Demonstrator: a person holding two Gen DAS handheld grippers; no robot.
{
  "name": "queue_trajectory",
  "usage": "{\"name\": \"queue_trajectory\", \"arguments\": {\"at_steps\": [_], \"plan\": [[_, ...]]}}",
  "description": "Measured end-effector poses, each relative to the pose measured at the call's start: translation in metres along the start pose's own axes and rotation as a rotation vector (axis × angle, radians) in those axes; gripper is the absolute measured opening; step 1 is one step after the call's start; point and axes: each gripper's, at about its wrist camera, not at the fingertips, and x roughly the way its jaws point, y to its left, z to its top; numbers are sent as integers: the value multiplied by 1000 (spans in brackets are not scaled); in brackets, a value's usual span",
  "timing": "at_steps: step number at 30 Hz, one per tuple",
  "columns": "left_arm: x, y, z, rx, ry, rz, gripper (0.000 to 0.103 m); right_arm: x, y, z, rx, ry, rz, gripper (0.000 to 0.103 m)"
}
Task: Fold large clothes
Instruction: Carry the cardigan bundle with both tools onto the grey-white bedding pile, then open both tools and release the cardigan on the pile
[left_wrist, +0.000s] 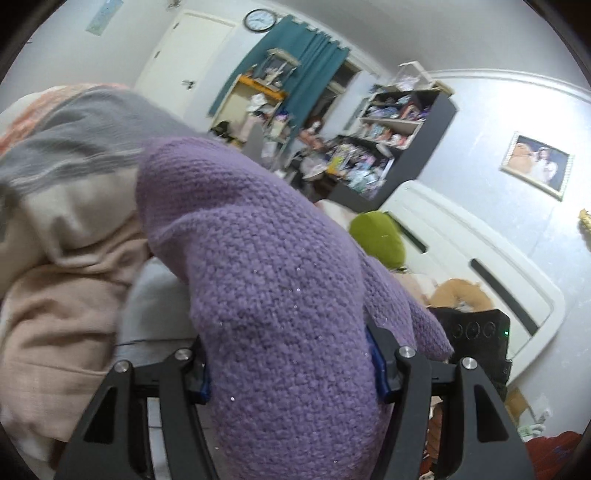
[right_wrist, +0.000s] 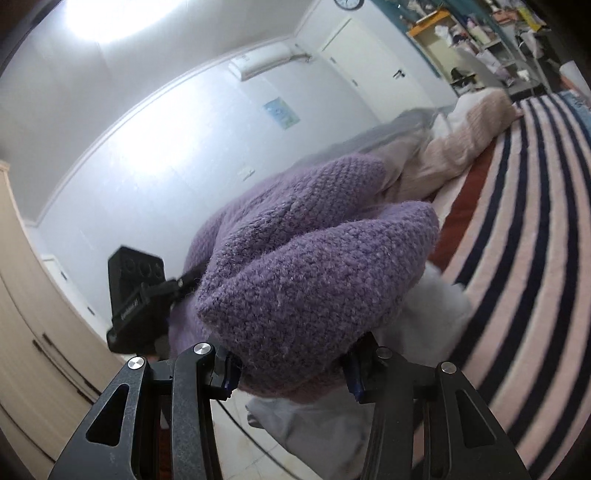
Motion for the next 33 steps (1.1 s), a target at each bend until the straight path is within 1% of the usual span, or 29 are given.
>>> {"name": "queue_trajectory", "arguments": {"at_steps": [1,2,3,6,8,9,11,12,13,14,17,19,21,23,25,27,30,33], "plan": [[1,10,-2,-6,16,19,60,9,0,-6,9,20,-3,39],[3,26,-7,-21,44,43,60,28,-4,-16,27,65,-13,39],[9,43,-13,-43,79,69,60,35,-6,-24,34,90,-20,39],[30,83,-40,-120,168,120,63,69,-19,-52,42,201,-49,39],[33,100,-54,-173,173,109,68,86,-30,-64,45,257,-47,39],[31,109,-58,-194,160,91,69,89,-33,-66,52,267,-38,39],[28,114,-61,-205,152,85,72,93,-35,-66,52,287,-12,41],[27,114,-61,-201,156,98,74,92,-32,-65,43,296,-11,43],[27,109,-63,-191,158,119,77,93,-32,-62,33,311,-11,46],[24,104,-61,-170,159,155,78,93,-30,-60,26,330,-9,48],[16,83,-57,-127,157,215,79,90,-33,-54,2,364,-12,50],[11,71,-54,-116,153,263,79,86,-35,-51,-11,376,-20,53],[2,58,-52,-90,136,311,79,79,-32,-57,-31,383,-27,54],[-3,44,-50,-71,116,332,79,69,-29,-60,-66,382,-38,56],[-12,29,-49,-54,90,361,79,56,-23,-59,-117,362,-65,63],[-19,12,-49,-17,68,375,79,42,-17,-56,-156,338,-77,68],[-22,-22,-48,40,42,397,80,17,-11,-49,-193,305,-87,68],[-23,-60,-50,101,20,415,82,-14,-9,-46,-220,245,-112,69]]}}
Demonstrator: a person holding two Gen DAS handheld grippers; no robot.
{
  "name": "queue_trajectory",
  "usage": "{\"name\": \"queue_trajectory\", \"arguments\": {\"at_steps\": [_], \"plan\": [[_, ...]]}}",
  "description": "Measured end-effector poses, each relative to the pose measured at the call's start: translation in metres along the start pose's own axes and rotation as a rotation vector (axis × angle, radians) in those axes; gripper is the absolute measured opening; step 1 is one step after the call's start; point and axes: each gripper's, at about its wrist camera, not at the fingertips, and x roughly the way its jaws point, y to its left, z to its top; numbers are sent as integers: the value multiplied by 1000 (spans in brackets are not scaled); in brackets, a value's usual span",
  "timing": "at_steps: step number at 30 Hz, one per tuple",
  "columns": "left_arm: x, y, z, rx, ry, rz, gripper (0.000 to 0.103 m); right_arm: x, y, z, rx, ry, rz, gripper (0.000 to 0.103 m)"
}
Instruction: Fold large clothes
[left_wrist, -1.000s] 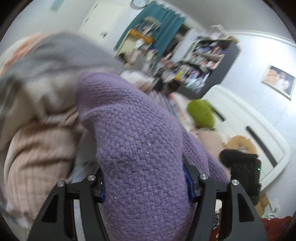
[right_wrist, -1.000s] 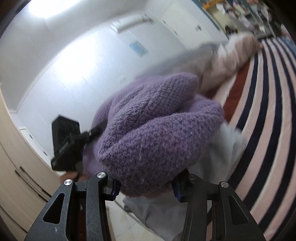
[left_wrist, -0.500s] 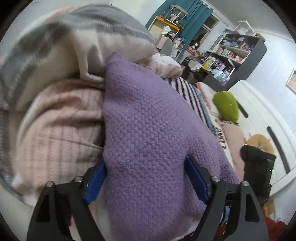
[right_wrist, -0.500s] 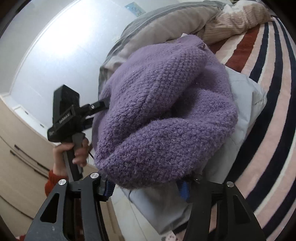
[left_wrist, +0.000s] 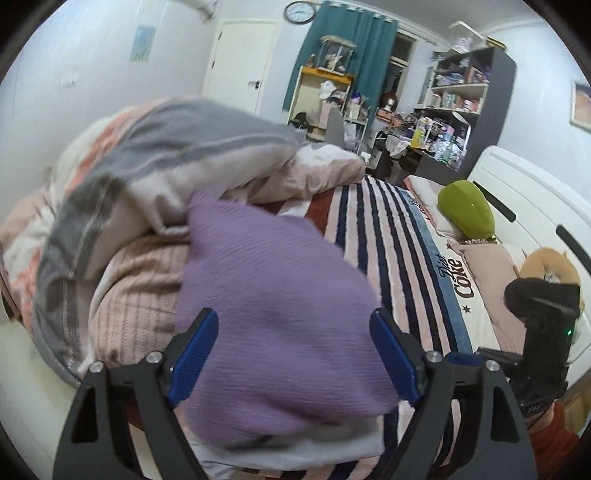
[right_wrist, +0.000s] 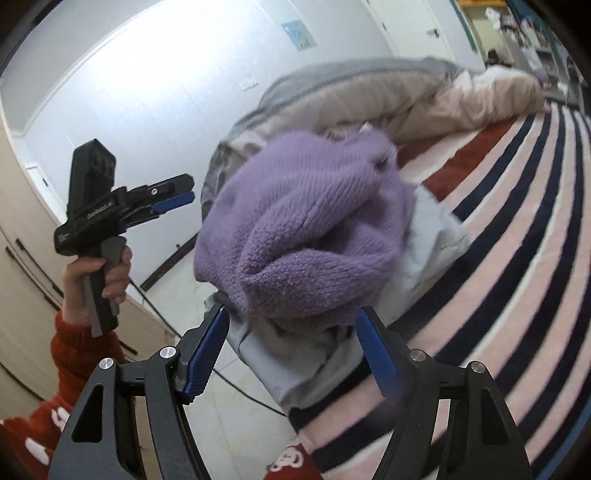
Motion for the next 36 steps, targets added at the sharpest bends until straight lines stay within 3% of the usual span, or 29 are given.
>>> {"name": "queue_trajectory", "arguments": {"at_steps": [4,10,17,21,24,28,36], "plan": [[-11,-56,-1,77,-36,-4,83,-42,-6,-14,-1,-58,-42,75],[-13,-154,-10,188,-99,-20,84,-116,-21,-46,-2,-151,-190,79],[-22,-261,-36,275,-263,-14,86,-222,-28,-91,-22,-301,-444,85],[-34,-312,-57,309,-375,-19,101,-275,-18,-116,-66,-402,-585,93],[-40,-340,-72,320,-431,-26,102,-301,-8,-133,-88,-463,-660,97],[-39,-360,-85,300,-428,-65,102,-319,1,-150,-105,-515,-689,103],[-36,-366,-92,274,-397,-90,102,-343,14,-163,-133,-603,-758,103]]}}
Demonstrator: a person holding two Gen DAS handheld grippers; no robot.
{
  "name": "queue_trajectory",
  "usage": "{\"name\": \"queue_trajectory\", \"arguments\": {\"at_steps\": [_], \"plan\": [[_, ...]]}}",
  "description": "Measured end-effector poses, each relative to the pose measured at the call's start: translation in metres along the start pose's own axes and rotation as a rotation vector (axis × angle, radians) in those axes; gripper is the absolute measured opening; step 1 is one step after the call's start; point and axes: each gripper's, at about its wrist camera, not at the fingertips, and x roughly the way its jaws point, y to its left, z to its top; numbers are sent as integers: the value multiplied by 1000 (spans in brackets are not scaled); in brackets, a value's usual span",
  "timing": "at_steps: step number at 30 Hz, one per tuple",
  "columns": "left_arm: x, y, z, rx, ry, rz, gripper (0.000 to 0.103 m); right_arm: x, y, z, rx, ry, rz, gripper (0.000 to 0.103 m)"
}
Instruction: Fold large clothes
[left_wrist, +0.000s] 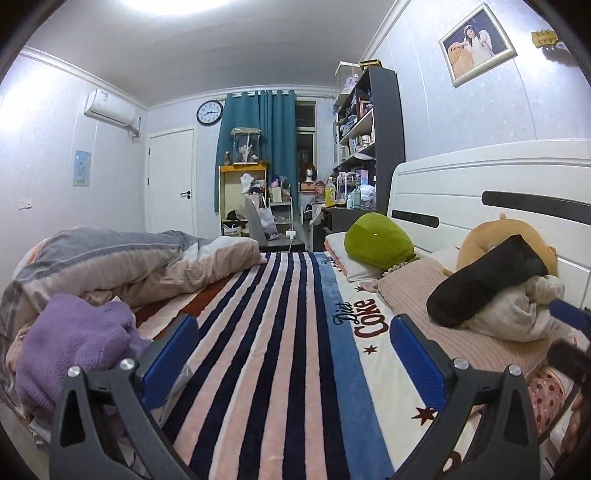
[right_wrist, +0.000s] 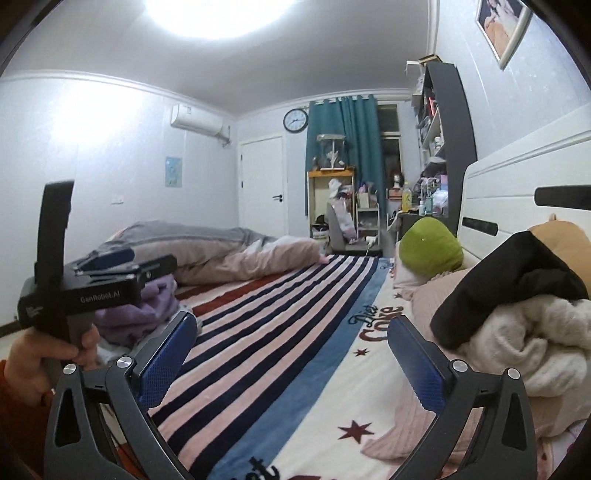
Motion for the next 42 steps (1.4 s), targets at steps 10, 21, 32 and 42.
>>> {"name": "queue_trajectory", "arguments": {"at_steps": [10,21,32,42], "plan": [[4,10,-3,-8,12,16,102,-1,-3,0,33,1,-4,103],[5,12,-3,-14,21,13,102,5,1,2,41,5,-7,103],[4,14,-4,-15,20,16,102,7,0,2,52,8,-3,103],[2,13,-5,-12,19,16,102,6,-4,-1,93,10,-13,103]]}}
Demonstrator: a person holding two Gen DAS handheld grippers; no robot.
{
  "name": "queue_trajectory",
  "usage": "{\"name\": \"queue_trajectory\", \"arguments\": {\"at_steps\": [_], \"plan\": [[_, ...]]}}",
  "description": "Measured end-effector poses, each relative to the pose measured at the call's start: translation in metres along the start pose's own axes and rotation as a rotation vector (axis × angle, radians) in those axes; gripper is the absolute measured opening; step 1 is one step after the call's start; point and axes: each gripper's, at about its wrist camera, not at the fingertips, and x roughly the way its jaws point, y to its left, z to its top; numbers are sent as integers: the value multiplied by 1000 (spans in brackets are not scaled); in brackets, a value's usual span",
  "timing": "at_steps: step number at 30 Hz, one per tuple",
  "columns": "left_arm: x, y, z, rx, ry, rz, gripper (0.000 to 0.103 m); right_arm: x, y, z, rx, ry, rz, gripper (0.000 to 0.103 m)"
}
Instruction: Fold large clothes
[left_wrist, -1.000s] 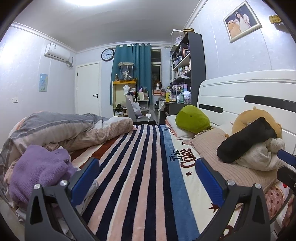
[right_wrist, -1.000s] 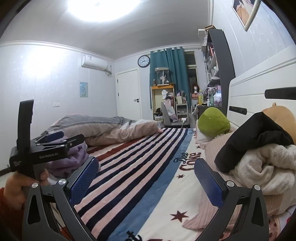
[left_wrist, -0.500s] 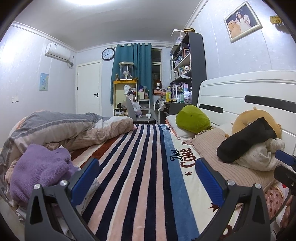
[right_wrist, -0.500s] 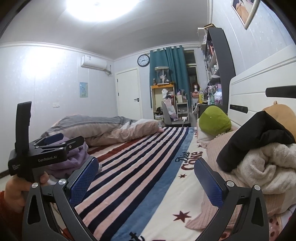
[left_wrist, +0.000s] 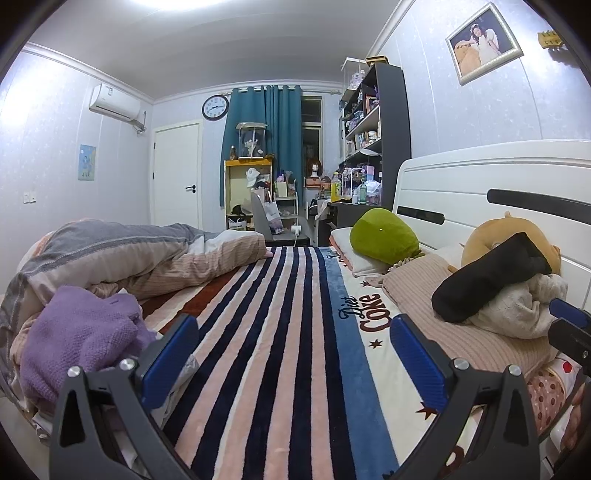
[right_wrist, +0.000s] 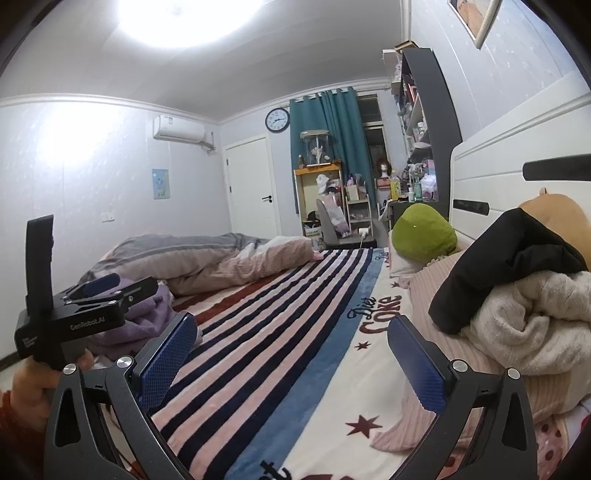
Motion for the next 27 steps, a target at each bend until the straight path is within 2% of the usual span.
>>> {"name": "queue_trajectory", "arguments": {"at_steps": [27], "plan": [[-8,6,-7,-15,6,-5,102,-3,4,0,-1,5,13,103]]}}
